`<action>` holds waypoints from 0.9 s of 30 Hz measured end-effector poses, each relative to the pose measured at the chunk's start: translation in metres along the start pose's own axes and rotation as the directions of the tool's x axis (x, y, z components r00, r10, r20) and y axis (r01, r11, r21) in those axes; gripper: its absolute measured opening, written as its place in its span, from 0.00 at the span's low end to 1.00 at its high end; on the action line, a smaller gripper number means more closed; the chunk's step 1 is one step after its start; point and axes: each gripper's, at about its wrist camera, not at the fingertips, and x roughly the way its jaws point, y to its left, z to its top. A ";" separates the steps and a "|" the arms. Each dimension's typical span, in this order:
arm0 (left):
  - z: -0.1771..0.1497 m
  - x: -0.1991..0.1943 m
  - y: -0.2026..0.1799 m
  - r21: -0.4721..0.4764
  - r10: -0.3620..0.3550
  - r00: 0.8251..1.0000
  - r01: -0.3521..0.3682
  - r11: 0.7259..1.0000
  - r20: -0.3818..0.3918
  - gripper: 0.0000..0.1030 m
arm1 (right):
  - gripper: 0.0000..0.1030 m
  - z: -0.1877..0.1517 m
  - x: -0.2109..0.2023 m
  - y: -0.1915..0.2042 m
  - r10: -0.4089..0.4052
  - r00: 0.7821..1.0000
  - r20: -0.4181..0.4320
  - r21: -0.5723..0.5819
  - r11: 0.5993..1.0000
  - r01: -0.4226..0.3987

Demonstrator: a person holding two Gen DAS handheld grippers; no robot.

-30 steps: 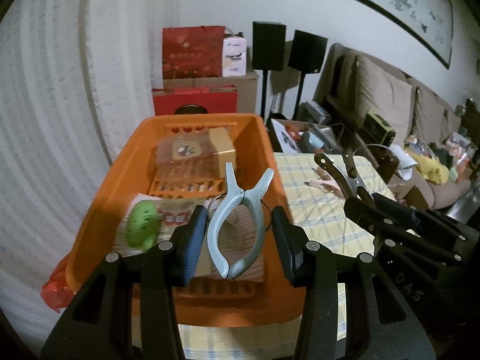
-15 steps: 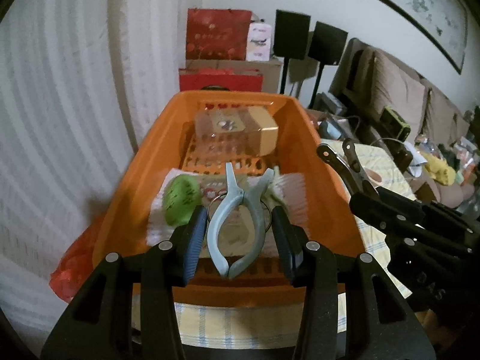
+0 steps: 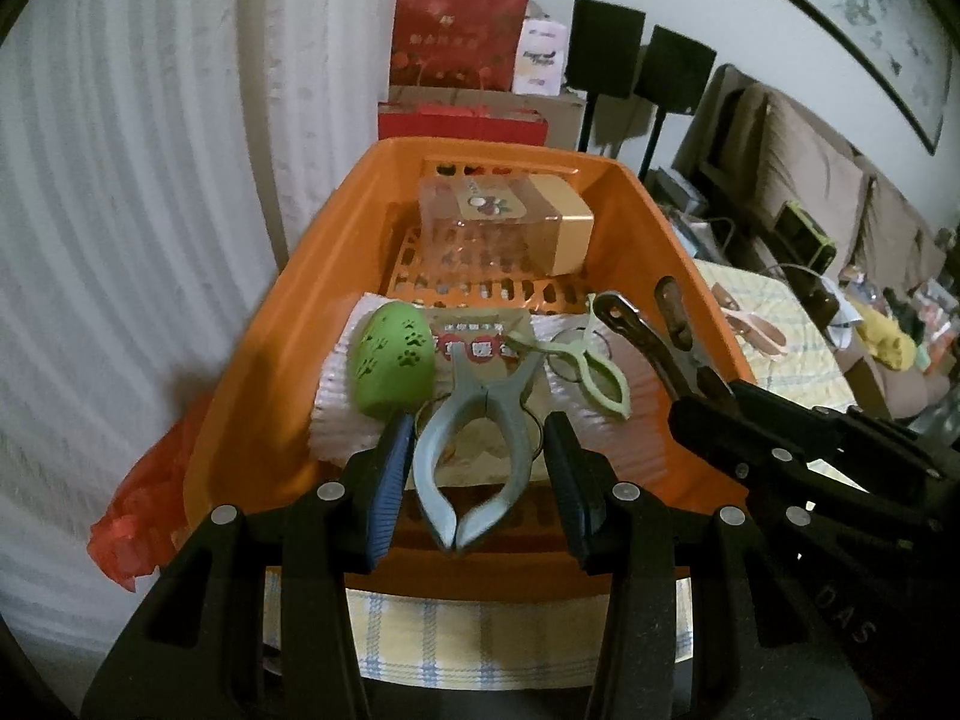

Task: Organize objects
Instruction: 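Lower the blue clothespin and grey clip into the basket, opening both grippers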

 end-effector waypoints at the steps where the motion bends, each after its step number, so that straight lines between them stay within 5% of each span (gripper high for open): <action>1: 0.000 0.000 0.001 -0.005 -0.002 1.000 0.002 1.000 -0.001 0.41 | 0.30 0.000 0.002 0.000 0.002 1.000 -0.004 -0.001 1.000 -0.002; 14: 0.009 -0.014 0.014 -0.065 -0.032 0.999 0.035 0.997 0.035 0.42 | 0.30 -0.002 -0.003 -0.003 0.004 1.000 0.006 0.009 1.000 -0.004; 22: 0.009 -0.017 0.012 -0.071 -0.044 0.998 0.047 0.996 0.044 0.54 | 0.30 0.002 -0.012 -0.012 -0.017 1.000 0.023 0.030 0.999 0.016; 27: 0.009 -0.020 0.006 -0.075 -0.056 0.997 0.060 0.995 0.055 0.67 | 0.40 0.002 -0.020 -0.021 -0.060 0.997 0.045 0.041 0.997 0.058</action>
